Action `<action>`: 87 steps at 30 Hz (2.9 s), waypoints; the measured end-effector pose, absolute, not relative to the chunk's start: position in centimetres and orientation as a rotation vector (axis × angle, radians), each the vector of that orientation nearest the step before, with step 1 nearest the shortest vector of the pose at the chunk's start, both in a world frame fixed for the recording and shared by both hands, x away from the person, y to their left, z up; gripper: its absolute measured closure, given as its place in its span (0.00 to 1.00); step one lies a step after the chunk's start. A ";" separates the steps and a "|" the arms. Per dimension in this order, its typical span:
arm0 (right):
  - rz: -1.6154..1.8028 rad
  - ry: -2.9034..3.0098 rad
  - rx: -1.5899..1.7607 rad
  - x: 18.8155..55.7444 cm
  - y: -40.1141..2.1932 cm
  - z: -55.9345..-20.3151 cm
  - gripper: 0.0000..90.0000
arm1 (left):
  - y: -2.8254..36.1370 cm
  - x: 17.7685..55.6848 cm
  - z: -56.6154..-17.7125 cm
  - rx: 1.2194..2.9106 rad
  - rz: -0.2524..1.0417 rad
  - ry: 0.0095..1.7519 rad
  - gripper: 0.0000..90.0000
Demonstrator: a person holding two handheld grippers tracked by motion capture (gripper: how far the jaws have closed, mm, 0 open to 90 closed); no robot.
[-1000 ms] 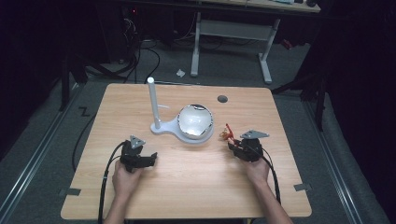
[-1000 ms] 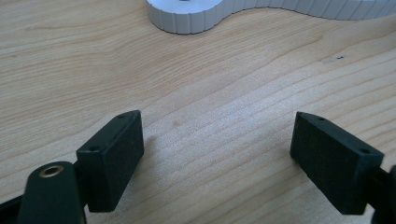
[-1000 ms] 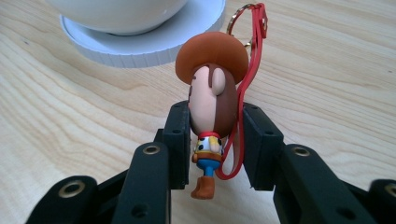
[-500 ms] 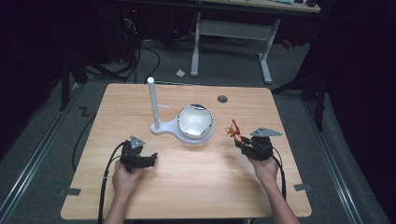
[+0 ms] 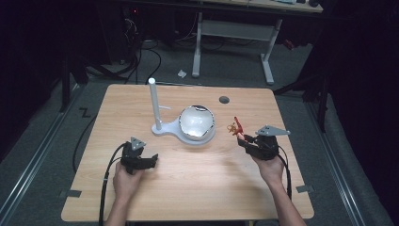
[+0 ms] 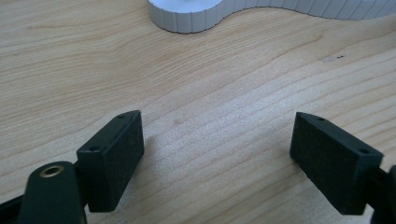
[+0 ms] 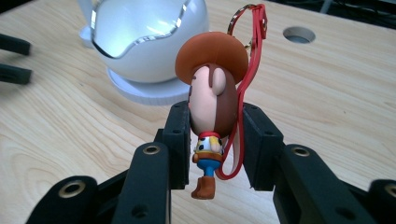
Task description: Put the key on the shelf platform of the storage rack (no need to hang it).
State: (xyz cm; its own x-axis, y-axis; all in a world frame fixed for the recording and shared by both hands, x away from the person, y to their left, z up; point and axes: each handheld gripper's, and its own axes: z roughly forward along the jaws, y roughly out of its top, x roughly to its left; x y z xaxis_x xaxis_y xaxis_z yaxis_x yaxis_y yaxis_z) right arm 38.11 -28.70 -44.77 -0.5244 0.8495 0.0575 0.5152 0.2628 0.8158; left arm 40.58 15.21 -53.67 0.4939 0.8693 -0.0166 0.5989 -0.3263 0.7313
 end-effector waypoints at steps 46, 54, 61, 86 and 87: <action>1.297 2.304 0.994 41.2 -21.5 -41.2 0.74 | 15.2 40.6 -53.7 2.056 0.504 1.199 0.19; 1.271 2.343 0.936 42.4 -19.3 -41.0 0.74 | 15.2 40.6 -53.7 2.055 0.504 1.200 0.19; 1.235 2.377 0.916 44.2 -17.8 -41.5 0.74 | 15.2 40.6 -53.7 2.056 0.504 1.199 0.19; 1.182 2.421 1.028 47.2 -16.3 -44.4 0.74 | 15.2 40.6 -53.7 2.056 0.505 1.196 0.20; 1.176 2.426 1.035 47.3 -16.2 -44.5 0.74 | 15.2 40.6 -53.7 2.056 0.505 1.196 0.20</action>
State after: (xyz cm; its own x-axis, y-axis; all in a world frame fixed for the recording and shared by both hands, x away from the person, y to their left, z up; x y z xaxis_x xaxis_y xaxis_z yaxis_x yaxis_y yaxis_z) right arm 47.26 -16.23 -44.54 -0.7152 0.6948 0.0761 0.4903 0.4212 0.7630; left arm 40.56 15.15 -53.66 0.4991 0.8665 -0.0118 0.5959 -0.3333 0.7307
